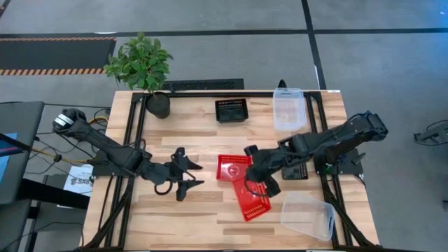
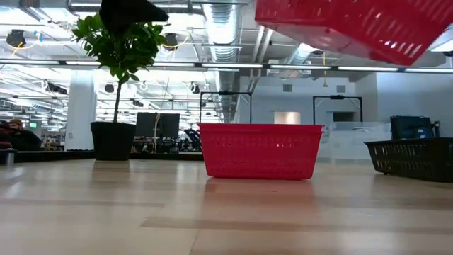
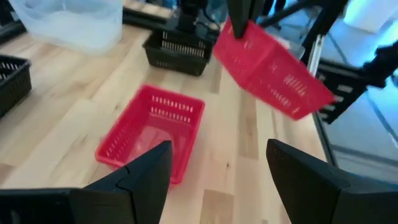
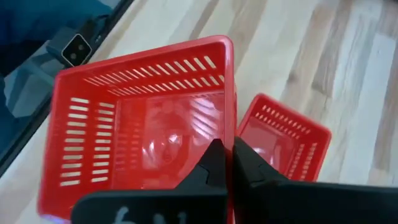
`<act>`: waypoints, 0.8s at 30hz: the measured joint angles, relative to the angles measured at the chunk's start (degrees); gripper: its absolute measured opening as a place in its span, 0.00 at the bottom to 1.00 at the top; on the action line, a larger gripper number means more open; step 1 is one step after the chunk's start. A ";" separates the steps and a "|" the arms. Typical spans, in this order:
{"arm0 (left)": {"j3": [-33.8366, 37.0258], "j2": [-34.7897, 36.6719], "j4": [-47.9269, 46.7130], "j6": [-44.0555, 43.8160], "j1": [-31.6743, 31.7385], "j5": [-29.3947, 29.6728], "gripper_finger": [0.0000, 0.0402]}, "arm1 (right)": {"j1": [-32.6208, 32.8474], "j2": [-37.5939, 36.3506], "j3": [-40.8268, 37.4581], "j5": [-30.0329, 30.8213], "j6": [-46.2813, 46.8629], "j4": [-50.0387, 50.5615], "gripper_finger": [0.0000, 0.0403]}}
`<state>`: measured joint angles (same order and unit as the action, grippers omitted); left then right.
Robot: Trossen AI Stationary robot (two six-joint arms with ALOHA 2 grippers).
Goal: Stack baskets by color
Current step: Stack the bottom red bin on top of the top red bin
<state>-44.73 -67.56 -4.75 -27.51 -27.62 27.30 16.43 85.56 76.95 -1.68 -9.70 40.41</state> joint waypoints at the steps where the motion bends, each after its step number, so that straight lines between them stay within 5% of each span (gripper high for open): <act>1: 0.00 -0.43 -0.05 0.00 0.02 -0.07 0.61 | 0.60 0.00 0.00 0.12 0.94 0.32 0.01; 14: 0.02 -7.32 5.27 -0.25 -0.03 -4.34 0.61 | 5.59 0.04 -4.11 5.16 12.87 -7.56 0.01; 24: 0.02 -7.41 4.64 -0.26 -1.14 -6.58 0.61 | 4.14 0.04 -4.63 15.27 28.53 -8.39 0.01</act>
<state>-44.71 -74.97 -0.11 -27.77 -28.76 20.72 20.57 85.60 72.31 13.59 18.83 32.02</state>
